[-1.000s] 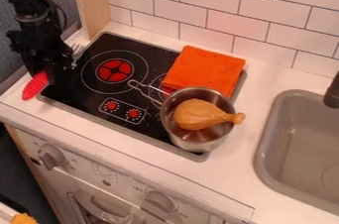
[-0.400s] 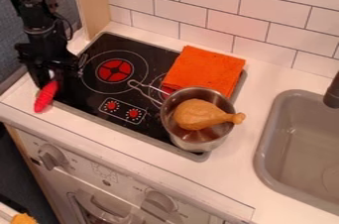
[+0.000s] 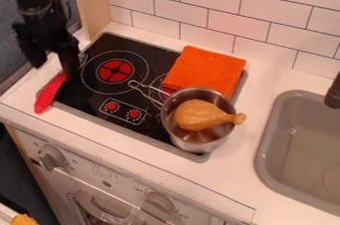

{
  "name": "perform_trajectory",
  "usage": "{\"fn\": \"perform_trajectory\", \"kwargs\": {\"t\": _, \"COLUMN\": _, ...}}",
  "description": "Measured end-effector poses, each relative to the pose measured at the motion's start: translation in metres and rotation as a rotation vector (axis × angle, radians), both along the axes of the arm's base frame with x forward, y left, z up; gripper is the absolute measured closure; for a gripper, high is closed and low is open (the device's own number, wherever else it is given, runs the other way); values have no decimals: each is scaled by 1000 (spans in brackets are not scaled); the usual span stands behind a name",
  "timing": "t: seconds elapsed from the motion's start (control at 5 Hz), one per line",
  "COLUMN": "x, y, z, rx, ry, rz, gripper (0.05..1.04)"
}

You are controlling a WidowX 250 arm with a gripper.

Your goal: Move the red fork to the bottom left of the stove

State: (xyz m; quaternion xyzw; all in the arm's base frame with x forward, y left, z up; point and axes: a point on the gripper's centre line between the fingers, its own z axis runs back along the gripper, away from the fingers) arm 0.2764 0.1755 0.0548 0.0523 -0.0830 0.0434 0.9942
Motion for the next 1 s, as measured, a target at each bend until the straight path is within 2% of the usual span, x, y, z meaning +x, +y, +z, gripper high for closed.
{"fn": "perform_trajectory", "kwargs": {"t": 1.0, "x": -2, "y": 0, "z": 1, "rx": 6, "ry": 5, "rz": 4, "gripper": 83}}
